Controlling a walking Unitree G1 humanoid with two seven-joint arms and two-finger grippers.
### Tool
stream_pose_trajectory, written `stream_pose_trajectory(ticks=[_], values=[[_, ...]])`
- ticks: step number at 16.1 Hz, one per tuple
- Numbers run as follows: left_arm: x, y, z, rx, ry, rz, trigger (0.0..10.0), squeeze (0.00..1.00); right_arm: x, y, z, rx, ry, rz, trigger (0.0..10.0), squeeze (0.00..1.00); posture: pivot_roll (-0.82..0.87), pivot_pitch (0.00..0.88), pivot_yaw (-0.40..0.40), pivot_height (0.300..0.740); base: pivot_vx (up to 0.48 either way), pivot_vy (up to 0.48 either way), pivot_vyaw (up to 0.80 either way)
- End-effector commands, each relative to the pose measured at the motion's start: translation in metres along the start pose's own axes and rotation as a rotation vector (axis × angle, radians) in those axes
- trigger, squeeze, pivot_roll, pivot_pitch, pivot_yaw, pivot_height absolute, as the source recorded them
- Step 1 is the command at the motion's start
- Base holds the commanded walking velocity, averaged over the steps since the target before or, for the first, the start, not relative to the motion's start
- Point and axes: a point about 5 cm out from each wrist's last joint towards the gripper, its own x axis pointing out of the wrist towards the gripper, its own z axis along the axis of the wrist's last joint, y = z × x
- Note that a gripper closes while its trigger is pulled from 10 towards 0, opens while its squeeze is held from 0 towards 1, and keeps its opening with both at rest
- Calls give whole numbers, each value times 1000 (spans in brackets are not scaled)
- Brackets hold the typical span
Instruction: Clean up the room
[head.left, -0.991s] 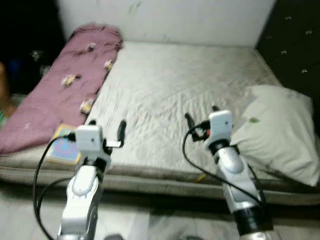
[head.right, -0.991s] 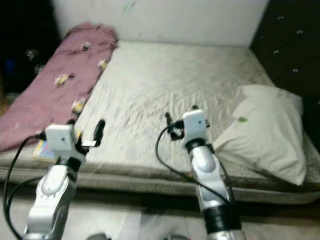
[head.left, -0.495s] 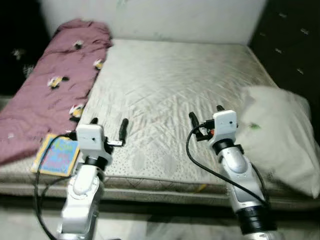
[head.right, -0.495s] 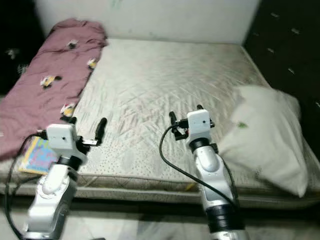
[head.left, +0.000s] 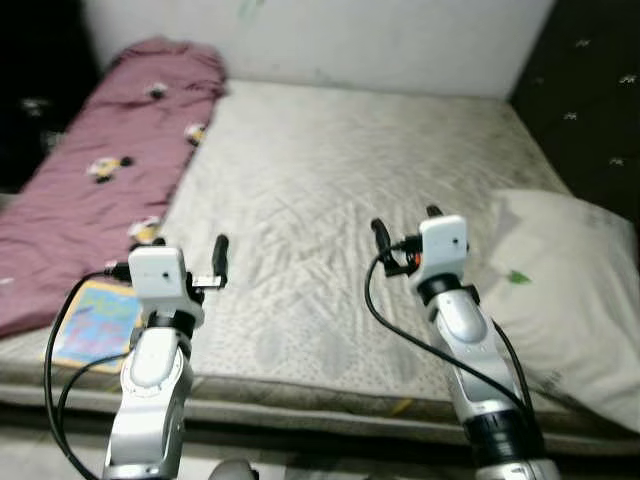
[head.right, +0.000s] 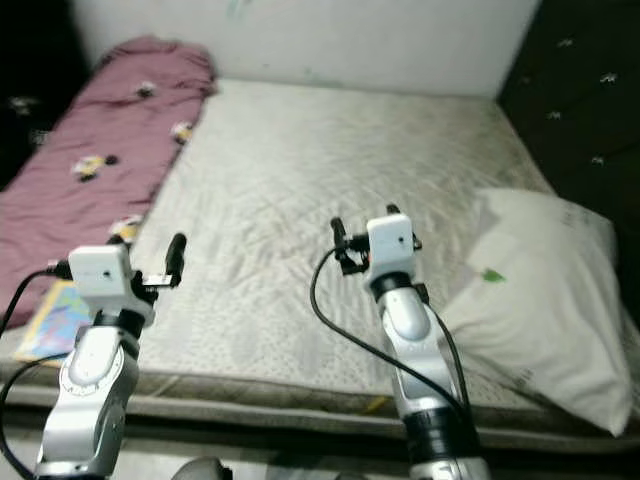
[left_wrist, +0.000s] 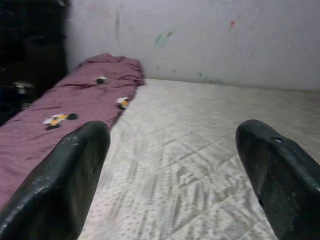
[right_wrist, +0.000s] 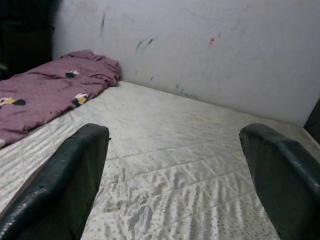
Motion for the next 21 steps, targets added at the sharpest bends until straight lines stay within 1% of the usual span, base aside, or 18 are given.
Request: stream_pose_trajectory(ticks=[1, 2, 3, 5, 8, 12, 21], values=[[-2, -1, 2, 16, -1, -8, 10000, 0, -4, -10, 3, -15, -5, -34, 10000, 0, -33, 2, -39, 740, 0, 0, 0], [-3, -1, 2, 27, -1, -14, 10000, 0, -6, -12, 3, -19, 1, -41, 10000, 0, -33, 2, -39, 740, 0, 0, 0], [-5, -1, 3, 23, -3, -18, 10000, 0, -9, -14, 2, -17, 10, -60, 10000, 0, -33, 17, -36, 740, 0, 0, -712], [-6, 0, 2, 23, 0, -18, 10000, 0, -10, -13, 0, -19, 11, -64, 10000, 0, -36, 13, -26, 740, 0, -285, -550], [-8, 1, 1, 17, 7, -9, 10000, 0, -13, -12, -2, -9, 18, -71, 10000, 0, -46, 0, -9, 740, 0, -305, 0], [-14, 7, -2, 19, 22, 17, 10000, 0, -23, -19, -3, -20, 22, -92, 10000, 0, -54, 0, 5, 740, 0, -347, 0], [-13, 6, -1, 24, 22, 8, 10000, 0, -22, -17, -3, -23, 26, -75, 10000, 0, -53, 0, -1, 740, 0, -351, 0]])
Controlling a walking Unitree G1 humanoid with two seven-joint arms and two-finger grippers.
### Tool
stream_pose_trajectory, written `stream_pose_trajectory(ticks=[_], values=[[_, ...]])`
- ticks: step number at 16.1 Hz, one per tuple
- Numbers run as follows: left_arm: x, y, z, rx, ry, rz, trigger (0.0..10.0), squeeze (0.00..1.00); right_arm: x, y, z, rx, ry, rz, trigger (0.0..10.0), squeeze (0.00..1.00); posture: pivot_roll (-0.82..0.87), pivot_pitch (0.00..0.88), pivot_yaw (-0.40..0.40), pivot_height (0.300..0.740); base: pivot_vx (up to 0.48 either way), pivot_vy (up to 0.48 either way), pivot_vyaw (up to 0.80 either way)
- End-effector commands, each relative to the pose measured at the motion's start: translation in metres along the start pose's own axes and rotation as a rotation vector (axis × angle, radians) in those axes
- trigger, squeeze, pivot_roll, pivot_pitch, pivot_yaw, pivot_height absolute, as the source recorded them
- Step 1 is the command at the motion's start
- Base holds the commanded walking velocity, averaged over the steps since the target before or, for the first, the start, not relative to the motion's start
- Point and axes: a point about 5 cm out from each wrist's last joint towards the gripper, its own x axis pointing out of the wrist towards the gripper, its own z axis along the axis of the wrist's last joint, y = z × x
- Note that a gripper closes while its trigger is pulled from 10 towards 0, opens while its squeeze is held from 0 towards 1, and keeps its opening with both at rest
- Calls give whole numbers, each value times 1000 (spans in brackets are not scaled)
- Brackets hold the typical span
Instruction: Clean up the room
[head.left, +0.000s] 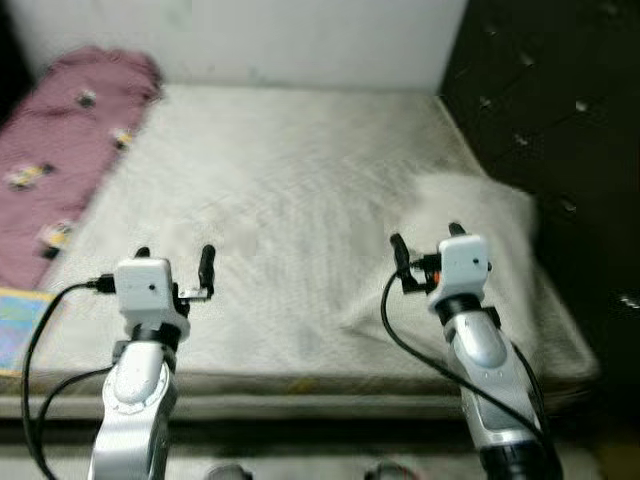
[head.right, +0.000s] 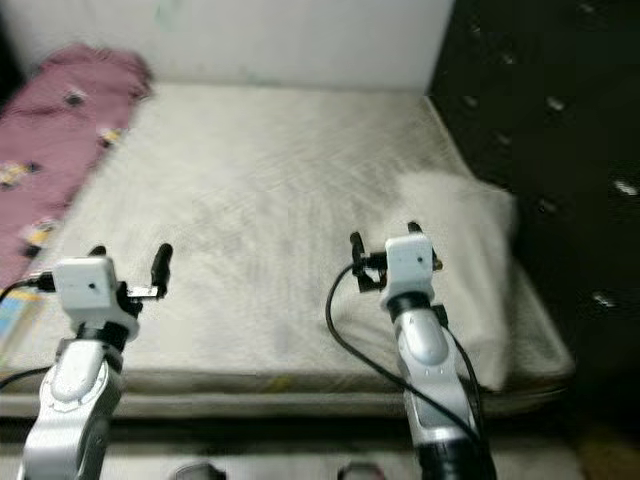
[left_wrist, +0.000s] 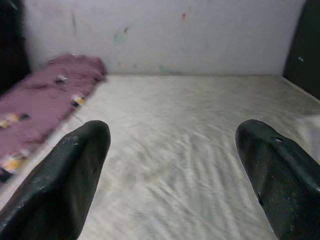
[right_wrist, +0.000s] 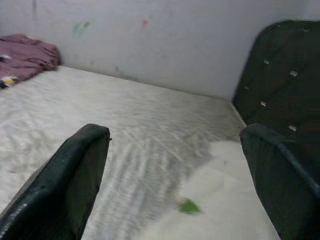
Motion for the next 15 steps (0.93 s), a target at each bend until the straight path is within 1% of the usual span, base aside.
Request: stream_pose_trajectory(ticks=[1, 6, 9, 10, 15], values=[[1, -3, 4, 6, -13, -16, 10000, 0, 2, -3, 4, -1, -11, -10, 10000, 0, -53, 0, -1, 740, 0, -352, 0], [5, -4, 5, 7, -17, -27, 10000, 0, 2, -3, 7, -27, -32, -7, 10000, 0, -57, 0, -1, 740, 0, -351, 0], [6, -4, 5, 8, -20, -29, 10000, 0, 3, -2, 6, -25, -26, 0, 10000, 0, -55, 0, -4, 740, 0, -350, 523], [6, -4, 5, 8, -21, -29, 10000, 0, 3, -2, 5, -24, -25, 2, 10000, 0, -55, 0, -4, 740, 0, -337, 0], [6, -6, 6, -3, -36, -42, 10000, 0, 4, -2, 4, -18, -22, 6, 10000, 0, -53, 0, -6, 740, 0, 0, 0]])
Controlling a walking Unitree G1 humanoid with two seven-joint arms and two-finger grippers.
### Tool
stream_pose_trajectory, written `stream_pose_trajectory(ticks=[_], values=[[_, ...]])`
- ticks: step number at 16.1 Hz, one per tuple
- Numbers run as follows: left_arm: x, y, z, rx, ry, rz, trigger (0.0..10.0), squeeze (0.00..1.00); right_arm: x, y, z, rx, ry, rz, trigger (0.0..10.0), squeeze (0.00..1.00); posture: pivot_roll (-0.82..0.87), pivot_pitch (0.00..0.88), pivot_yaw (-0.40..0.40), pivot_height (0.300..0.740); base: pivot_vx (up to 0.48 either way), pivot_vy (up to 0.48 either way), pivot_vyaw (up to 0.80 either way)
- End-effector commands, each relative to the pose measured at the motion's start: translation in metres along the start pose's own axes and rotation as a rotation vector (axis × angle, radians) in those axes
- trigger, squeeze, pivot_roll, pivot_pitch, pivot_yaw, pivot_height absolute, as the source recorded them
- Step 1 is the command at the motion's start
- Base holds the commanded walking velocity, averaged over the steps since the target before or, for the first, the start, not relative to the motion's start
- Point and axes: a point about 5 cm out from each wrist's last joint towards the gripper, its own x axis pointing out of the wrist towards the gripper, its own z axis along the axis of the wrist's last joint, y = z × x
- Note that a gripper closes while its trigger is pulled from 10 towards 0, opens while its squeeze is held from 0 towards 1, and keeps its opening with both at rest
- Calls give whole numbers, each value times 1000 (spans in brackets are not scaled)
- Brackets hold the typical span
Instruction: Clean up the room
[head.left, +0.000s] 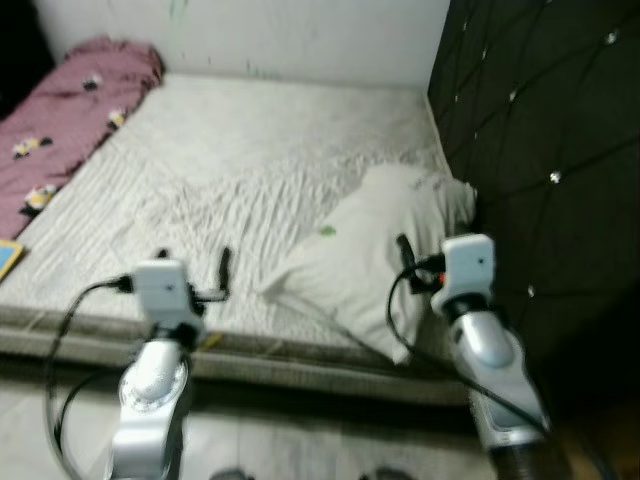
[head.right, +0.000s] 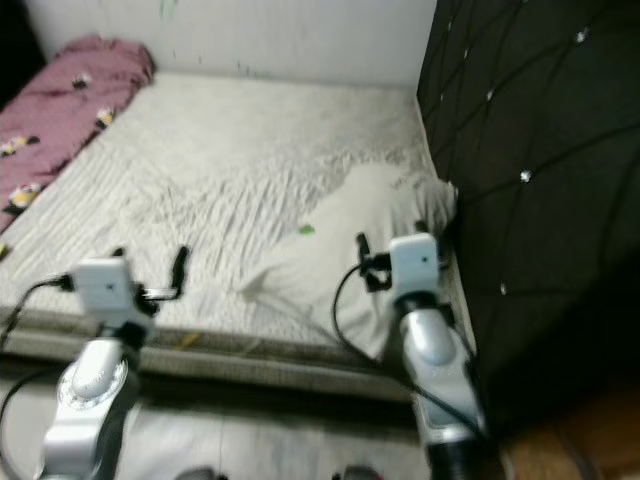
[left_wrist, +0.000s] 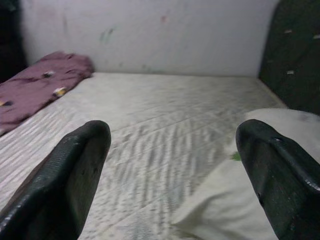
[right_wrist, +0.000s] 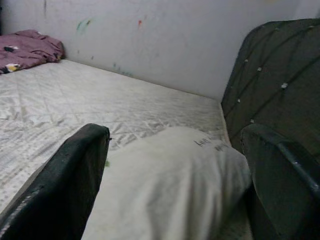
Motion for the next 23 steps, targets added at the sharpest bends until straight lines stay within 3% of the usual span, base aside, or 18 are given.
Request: stream_pose_trajectory(ticks=[1, 16, 23], values=[[0, 3, 5, -4, -26, -19, 10000, 0, 2, 2, 2, 14, -6, 6, 10000, 0, -56, 0, -7, 740, 0, 0, 0], [-1, 3, 5, -16, -36, -38, 10000, 0, 3, 1, 2, 23, -4, 2, 10000, 0, -59, 0, -7, 740, 319, 0, 0], [3, 7, 5, -1, -36, 43, 10000, 0, 9, -2, 3, 7, 2, 6, 10000, 0, -21, 0, -67, 740, 36, 0, -519]])
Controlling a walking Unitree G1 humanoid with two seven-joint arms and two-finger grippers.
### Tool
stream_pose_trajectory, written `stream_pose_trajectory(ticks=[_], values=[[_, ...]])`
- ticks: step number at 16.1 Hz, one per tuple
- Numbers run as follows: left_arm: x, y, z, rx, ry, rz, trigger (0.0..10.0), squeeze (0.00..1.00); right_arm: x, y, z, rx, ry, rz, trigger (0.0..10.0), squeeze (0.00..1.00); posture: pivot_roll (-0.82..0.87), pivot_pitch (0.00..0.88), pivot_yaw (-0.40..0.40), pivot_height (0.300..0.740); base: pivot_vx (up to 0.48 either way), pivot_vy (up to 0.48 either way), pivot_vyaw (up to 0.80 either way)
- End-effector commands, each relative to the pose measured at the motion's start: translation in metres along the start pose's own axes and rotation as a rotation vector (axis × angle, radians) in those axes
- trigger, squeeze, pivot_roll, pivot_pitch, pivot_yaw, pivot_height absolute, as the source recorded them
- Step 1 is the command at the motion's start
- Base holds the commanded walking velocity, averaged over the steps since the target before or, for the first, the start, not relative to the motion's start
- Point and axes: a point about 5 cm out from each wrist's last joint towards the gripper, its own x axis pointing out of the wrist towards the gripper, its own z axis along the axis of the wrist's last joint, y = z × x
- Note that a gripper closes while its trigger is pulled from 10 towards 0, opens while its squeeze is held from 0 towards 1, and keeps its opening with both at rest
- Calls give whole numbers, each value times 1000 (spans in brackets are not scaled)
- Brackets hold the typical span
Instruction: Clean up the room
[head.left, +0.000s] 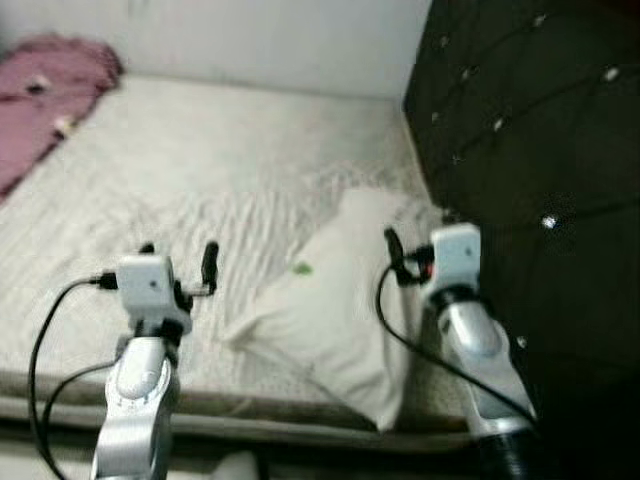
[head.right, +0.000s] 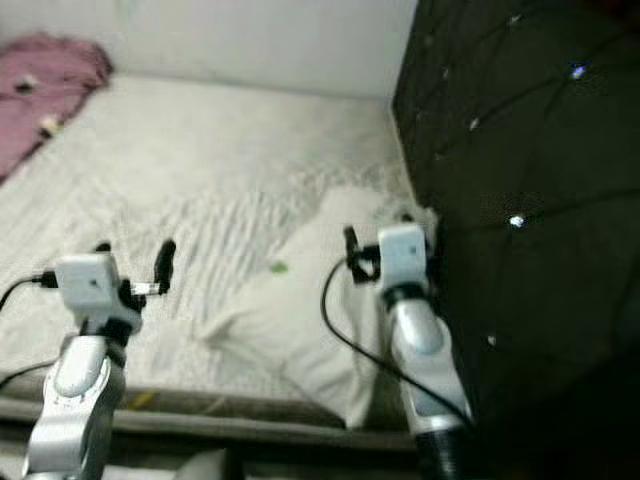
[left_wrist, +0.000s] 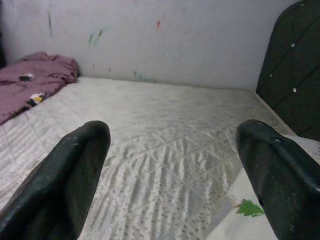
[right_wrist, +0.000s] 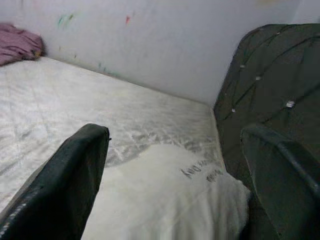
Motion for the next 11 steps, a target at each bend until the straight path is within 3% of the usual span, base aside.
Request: stream_pose_trajectory(ticks=[1, 5, 8, 11], values=[[1, -3, 5, 9, -21, 2, 10000, 0, 0, -8, -1, -10, 6, -19, 10000, 0, -16, 0, -69, 740, 0, 0, 0], [-9, 2, 6, -24, 1, 28, 10000, 0, -1, -3, -1, -27, 21, -12, 10000, 0, -21, 5, -48, 740, 0, 0, 0], [-18, 13, 3, 27, 0, 79, 10000, 0, -7, -5, -3, -20, 32, -33, 10000, 0, -36, 0, -27, 740, 0, 0, 0], [-18, 16, 1, 12, 16, 115, 10000, 0, -9, -2, -11, 20, 70, -19, 10000, 0, -35, 0, -25, 740, 0, 0, 0]])
